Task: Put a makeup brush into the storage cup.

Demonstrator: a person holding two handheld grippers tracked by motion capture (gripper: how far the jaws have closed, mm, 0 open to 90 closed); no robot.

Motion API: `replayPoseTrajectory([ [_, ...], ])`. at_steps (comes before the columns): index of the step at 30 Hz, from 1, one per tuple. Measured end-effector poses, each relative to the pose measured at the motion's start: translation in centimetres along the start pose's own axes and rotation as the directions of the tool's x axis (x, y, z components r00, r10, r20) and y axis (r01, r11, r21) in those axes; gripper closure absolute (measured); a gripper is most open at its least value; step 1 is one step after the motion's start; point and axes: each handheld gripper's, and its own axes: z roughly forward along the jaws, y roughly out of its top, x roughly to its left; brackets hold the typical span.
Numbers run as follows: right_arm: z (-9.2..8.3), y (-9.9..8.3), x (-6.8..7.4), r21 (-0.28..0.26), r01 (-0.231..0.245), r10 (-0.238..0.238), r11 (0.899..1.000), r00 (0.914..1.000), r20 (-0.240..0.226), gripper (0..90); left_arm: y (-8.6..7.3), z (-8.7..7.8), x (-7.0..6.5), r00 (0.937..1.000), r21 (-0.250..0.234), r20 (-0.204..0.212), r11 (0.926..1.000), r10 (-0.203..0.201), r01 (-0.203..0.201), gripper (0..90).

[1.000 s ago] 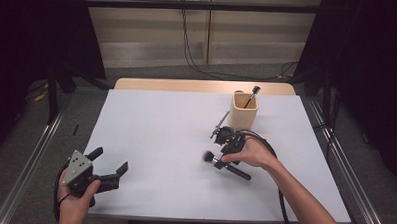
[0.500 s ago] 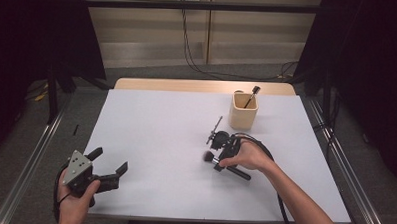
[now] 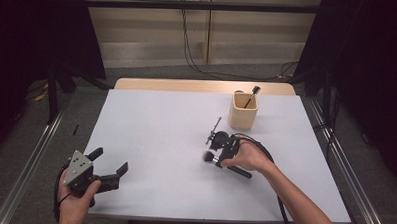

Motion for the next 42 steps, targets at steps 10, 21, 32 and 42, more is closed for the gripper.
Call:
replayPoseTrajectory([
  [10, -0.1, 0.1, -0.3, 0.005, -0.025, 0.025, 1.0, 0.9995, -0.018, 71.7, 0.0, 0.0, 0.0, 1.0, -0.002, -0.004, 1.0, -0.002, 0.002, 2.7],
  [21, -1.1, -0.3, -0.5, -0.06, -0.042, 0.041, 0.997, 0.9989, -0.023, 71.7, 0.0, 0.0, 0.0, 1.0, -0.002, -0.005, 1.0, -0.004, 0.004, 2.7],
  [32, -2.8, -1.1, -0.6, -0.214, -0.065, 0.065, 0.975, 0.9979, -0.009, 71.7, 0.0, -0.1, 0.1, 1.0, -0.002, -0.005, 1.0, 0.0, 0.0, 2.7],
  [42, -3.7, -2.4, -0.6, -0.337, -0.092, 0.09, 0.937, 0.9957, -0.023, 71.7, 0.0, -0.1, 0.1, 1.0, -0.003, -0.005, 1.0, -0.002, 0.002, 2.7],
])
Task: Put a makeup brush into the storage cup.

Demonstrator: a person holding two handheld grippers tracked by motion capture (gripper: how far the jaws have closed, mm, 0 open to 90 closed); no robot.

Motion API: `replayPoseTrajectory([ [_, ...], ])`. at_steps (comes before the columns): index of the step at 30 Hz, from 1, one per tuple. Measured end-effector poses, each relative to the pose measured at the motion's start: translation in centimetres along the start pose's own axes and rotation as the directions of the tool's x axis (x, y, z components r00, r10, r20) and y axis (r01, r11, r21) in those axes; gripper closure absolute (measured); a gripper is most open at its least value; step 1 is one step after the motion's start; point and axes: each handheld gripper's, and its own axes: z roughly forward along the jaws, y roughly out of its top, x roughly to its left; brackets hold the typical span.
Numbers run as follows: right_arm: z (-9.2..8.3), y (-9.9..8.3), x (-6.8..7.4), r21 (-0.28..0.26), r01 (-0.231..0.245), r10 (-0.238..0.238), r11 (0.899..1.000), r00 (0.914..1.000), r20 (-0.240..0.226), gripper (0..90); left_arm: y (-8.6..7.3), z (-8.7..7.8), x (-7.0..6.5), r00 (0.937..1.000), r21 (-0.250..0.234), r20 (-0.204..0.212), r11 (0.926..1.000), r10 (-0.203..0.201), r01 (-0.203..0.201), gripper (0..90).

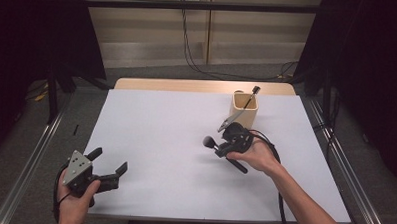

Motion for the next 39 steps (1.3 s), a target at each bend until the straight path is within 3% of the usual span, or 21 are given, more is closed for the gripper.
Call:
replayPoseTrajectory([
  [5, -0.7, -0.5, 0.4, -0.041, 0.025, -0.027, 0.999, 0.9992, -0.03, 71.6, 0.0, 0.0, 0.0, 1.0, -0.001, 0.0, 1.0, -0.001, 0.001, 2.6],
  [10, -1.4, -1.1, 0.2, -0.098, -0.009, 0.006, 0.995, 0.9994, -0.034, 71.6, 0.0, 0.0, 0.0, 1.0, -0.001, 0.0, 1.0, -0.003, 0.003, 2.7],
  [15, -1.9, -1.7, 0.0, -0.186, -0.03, 0.022, 0.982, 0.9988, -0.044, 71.6, 0.0, 0.0, 0.0, 1.0, -0.003, -0.003, 1.0, -0.004, 0.004, 2.5],
  [27, -2.3, -2.5, 0.0, -0.328, -0.061, 0.049, 0.943, 0.9979, -0.043, 71.6, 0.0, -0.1, 0.0, 1.0, -0.002, -0.005, 1.0, -0.003, 0.003, 2.5],
  [37, -2.3, -3.3, 0.2, -0.454, -0.068, 0.059, 0.888, 0.9976, -0.034, 71.6, 0.0, 0.0, 0.0, 1.0, -0.001, -0.005, 1.0, -0.002, 0.002, 2.5],
  [39, -2.3, -3.3, 0.2, -0.465, -0.075, 0.064, 0.882, 0.9972, -0.038, 71.6, 0.0, 0.0, 0.0, 1.0, -0.001, -0.006, 1.0, 0.0, 0.0, 2.5],
])
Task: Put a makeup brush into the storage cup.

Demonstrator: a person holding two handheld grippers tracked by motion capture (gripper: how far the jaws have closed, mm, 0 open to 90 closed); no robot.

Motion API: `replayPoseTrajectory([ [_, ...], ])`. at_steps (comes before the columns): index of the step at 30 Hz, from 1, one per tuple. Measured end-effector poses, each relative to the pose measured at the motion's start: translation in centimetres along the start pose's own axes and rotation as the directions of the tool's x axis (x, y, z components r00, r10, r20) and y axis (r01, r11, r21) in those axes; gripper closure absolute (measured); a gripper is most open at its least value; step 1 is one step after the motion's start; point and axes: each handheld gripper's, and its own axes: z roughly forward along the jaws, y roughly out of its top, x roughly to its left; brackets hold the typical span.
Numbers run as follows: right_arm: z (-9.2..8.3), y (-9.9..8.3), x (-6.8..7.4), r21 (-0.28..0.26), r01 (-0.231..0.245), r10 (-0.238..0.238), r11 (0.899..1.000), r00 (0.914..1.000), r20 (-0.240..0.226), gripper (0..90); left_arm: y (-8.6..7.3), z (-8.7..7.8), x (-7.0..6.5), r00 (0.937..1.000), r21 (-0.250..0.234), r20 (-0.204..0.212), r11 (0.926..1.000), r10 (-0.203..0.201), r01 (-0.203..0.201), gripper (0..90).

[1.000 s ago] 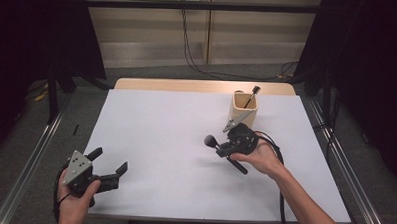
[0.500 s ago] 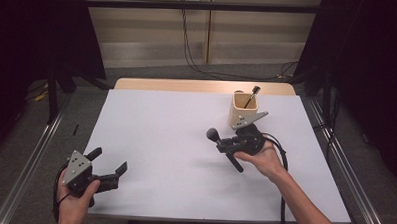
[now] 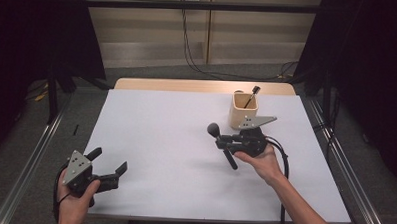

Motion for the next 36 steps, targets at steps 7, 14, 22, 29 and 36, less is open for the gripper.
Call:
replayPoseTrajectory([
  [7, -0.4, -0.1, 0.1, -0.096, -0.027, 0.027, 0.995, 0.9996, 0.003, 71.6, 0.0, 0.0, 0.0, 1.0, 0.0, 0.0, 1.0, -0.003, 0.003, 2.5],
  [14, -0.4, -0.5, 0.6, -0.178, -0.048, 0.048, 0.983, 0.9988, -0.004, 71.6, 0.0, 0.1, 0.0, 1.0, -0.001, 0.003, 1.0, -0.002, 0.002, 2.5],
  [22, -0.6, -0.2, 0.7, -0.21, -0.056, 0.058, 0.976, 0.9983, 0.006, 71.6, 0.0, 0.0, 0.0, 1.0, -0.001, 0.002, 1.0, -0.003, 0.003, 2.5],
  [29, -1.3, 0.6, 0.5, -0.239, -0.057, 0.063, 0.969, 0.9979, 0.018, 71.6, 0.0, 0.1, 0.0, 1.0, -0.004, 0.002, 1.0, -0.008, 0.008, 2.5],
  [36, -2.1, 1.6, 0.0, -0.283, -0.062, 0.076, 0.957, 0.9964, 0.038, 71.6, 0.0, 0.1, 0.2, 0.9999, -0.002, -0.012, 0.9999, -0.013, 0.013, 2.5],
])
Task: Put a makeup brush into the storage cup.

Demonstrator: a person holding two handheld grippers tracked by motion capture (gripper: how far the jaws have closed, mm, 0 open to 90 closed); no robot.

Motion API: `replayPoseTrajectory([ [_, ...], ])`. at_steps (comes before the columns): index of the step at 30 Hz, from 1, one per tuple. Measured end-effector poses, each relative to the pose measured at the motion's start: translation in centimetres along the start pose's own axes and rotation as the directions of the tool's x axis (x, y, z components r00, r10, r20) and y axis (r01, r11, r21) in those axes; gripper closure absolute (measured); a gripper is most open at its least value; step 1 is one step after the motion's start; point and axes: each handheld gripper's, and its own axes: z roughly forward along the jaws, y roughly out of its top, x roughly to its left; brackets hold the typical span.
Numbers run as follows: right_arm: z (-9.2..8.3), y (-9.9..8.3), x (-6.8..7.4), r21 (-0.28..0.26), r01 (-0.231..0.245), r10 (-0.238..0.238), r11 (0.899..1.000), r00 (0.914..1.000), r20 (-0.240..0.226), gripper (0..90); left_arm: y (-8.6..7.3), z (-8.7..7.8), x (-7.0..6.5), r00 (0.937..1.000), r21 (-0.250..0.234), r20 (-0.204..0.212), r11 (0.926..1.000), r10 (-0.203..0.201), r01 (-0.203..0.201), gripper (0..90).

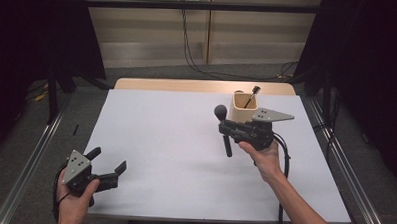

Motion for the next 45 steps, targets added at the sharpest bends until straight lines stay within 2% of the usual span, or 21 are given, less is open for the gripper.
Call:
replayPoseTrajectory([
  [9, -0.6, 1.5, -1.0, -0.023, -0.003, 0.004, 1.0, 0.9994, 0.033, 71.5, 0.0, 0.0, -0.1, 1.0, -0.004, 0.007, 1.0, 0.0, 0.0, 2.5],
  [18, -1.2, 2.0, -2.2, -0.045, -0.013, 0.016, 0.999, 0.9969, 0.077, 71.5, 0.0, 0.0, -0.1, 1.0, -0.002, 0.009, 1.0, 0.003, -0.003, 2.5],
  [23, -1.6, 2.5, -2.6, -0.059, -0.001, 0.008, 0.998, 0.9941, 0.108, 71.5, 0.1, 0.0, -0.1, 0.9999, 0.0, 0.01, 1.0, 0.006, -0.006, 2.5],
  [25, -1.7, 2.8, -2.8, -0.063, 0.013, -0.005, 0.998, 0.9917, 0.128, 71.5, 0.0, 0.0, -0.1, 0.9999, 0.004, 0.011, 1.0, 0.009, -0.009, 2.5],
  [31, -1.8, 3.6, -3.7, -0.077, 0.018, -0.004, 0.997, 0.9842, 0.177, 71.5, 0.0, 0.0, 0.0, 0.9999, 0.004, 0.011, 0.9999, 0.009, -0.009, 2.5],
  [35, -1.7, 4.1, -4.2, -0.067, 0.026, -0.011, 0.997, 0.9774, 0.211, 71.5, 0.0, 0.0, 0.0, 0.9999, 0.004, 0.012, 0.9999, 0.009, -0.009, 2.5],
  [45, -1.3, 4.9, -5.6, -0.105, 0.031, -0.003, 0.994, 0.9655, 0.26, 71.5, 0.0, 0.1, -0.1, 0.9999, 0.005, 0.012, 0.9999, 0.009, -0.009, 2.5],
])
